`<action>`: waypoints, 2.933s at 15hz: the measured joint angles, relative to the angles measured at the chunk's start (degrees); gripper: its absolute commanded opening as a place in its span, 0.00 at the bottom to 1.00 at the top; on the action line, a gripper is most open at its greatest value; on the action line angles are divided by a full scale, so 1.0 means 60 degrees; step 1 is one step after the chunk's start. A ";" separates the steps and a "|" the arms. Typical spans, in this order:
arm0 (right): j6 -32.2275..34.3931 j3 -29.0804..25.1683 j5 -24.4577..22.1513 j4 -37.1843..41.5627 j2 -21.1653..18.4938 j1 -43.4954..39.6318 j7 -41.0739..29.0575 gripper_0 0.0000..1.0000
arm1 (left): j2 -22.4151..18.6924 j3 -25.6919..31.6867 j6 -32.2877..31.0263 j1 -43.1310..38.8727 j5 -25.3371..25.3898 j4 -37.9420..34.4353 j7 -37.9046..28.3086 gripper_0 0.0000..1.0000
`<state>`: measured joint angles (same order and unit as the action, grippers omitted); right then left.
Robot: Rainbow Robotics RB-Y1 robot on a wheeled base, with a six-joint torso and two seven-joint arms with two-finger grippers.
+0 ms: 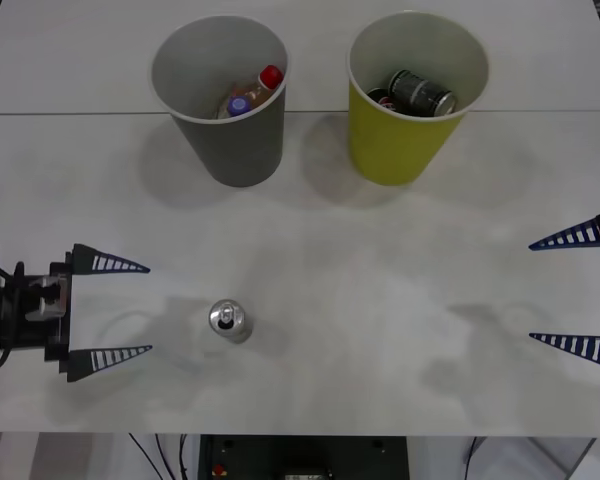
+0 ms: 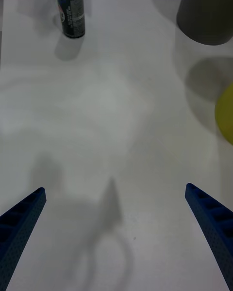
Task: Put the can into the green bin and the plastic bottle into the gray bin
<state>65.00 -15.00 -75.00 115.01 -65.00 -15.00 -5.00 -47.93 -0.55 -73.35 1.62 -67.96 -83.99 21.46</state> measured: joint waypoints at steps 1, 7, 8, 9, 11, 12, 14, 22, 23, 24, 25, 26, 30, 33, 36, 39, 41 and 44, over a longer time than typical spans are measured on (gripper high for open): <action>0.0000 0.0000 0.0000 0.0000 0.0000 0.0000 0.0000 1.00 | 0.0211 -0.0014 -0.0045 0.0067 -0.0010 0.0190 0.0155 1.00; 0.0000 0.0000 0.0000 0.0000 0.0000 0.0000 0.0000 1.00 | 0.1205 -0.0328 -0.0256 0.0418 -0.0092 0.1438 0.1374 1.00; 0.0000 0.0000 0.0000 0.0000 0.0000 0.0000 0.0000 1.00 | 0.1325 -0.0339 -0.0271 0.0432 -0.0089 0.1513 0.1467 1.00; 0.0000 0.0000 0.0000 0.0000 0.0000 0.0000 0.0000 1.00 | 0.1468 -0.0339 -0.0305 0.0433 -0.0091 0.1605 0.1636 1.00; 0.0000 0.0000 0.0000 0.0000 0.0000 0.0000 0.0000 1.00 | 0.1789 -0.0347 -0.0410 0.0502 -0.0086 0.1901 0.1900 1.00; 0.0000 0.0000 0.0000 0.0000 0.0000 0.0000 0.0000 1.00 | 0.1929 -0.0347 -0.0504 0.0575 -0.0086 0.2094 0.1954 1.00; 0.0000 0.0000 0.0000 0.0000 0.0000 0.0000 0.0000 1.00 | 0.2215 -0.0343 -0.0601 0.0713 -0.0086 0.2381 0.2034 1.00; 0.0000 0.0000 0.0000 0.0000 0.0000 0.0000 0.0000 1.00 | 0.3284 -0.0333 -0.0256 0.0862 -0.0421 0.2443 0.1883 1.00; 0.0000 0.0000 0.0000 0.0000 0.0000 0.0000 0.0000 1.00 | 0.3400 -0.0333 -0.0194 0.0877 -0.0459 0.2443 0.1858 1.00; 0.0000 0.0000 0.0000 0.0000 0.0000 0.0000 0.0000 1.00 | 0.3520 -0.0333 -0.0125 0.0902 -0.0552 0.2443 0.1842 1.00; 0.0000 0.0000 0.0000 0.0000 0.0000 0.0000 0.0000 1.00 | 0.3637 -0.0333 -0.0060 0.0933 -0.0651 0.2447 0.1827 1.00; 0.0000 0.0000 0.0000 -0.0001 0.0000 0.0000 0.0000 1.00 | 0.3733 -0.0333 0.0013 0.0944 -0.0694 0.2455 0.1801 1.00; 0.0000 0.0000 0.0000 -0.0001 0.0000 0.0000 0.0000 1.00 | 0.4076 -0.0333 0.0269 0.0990 -0.0966 0.2457 0.1724 1.00; 0.0000 0.0000 0.0000 -0.0001 0.0000 0.0000 0.0000 1.00 | 0.4263 -0.0333 0.0403 0.1004 -0.1062 0.2457 0.1672 1.00; 0.0000 0.0000 0.0000 -0.0001 0.0000 0.0000 0.0000 1.00 | 0.4325 -0.0333 0.0421 0.1005 -0.1080 0.2457 0.1625 0.15; 0.0000 0.0000 0.0000 -0.0001 0.0000 0.0000 0.0000 1.00 | 0.4330 -0.0324 0.0423 0.1005 -0.1093 0.2457 0.1483 0.00; 0.0000 0.0000 0.0000 -0.0001 0.0000 0.0000 0.0000 1.00 | 0.4332 -0.0331 0.0422 0.1005 -0.1107 0.2457 0.1406 0.00; 0.0000 0.0000 0.0000 -0.0001 0.0000 0.0000 0.0000 1.00 | 0.4329 -0.0331 0.0428 0.1005 -0.1109 0.2457 0.1340 0.00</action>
<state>65.00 -15.00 -75.00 115.00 -65.00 -15.00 -5.00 -21.96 -2.54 -70.78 7.65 -74.61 -69.25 29.50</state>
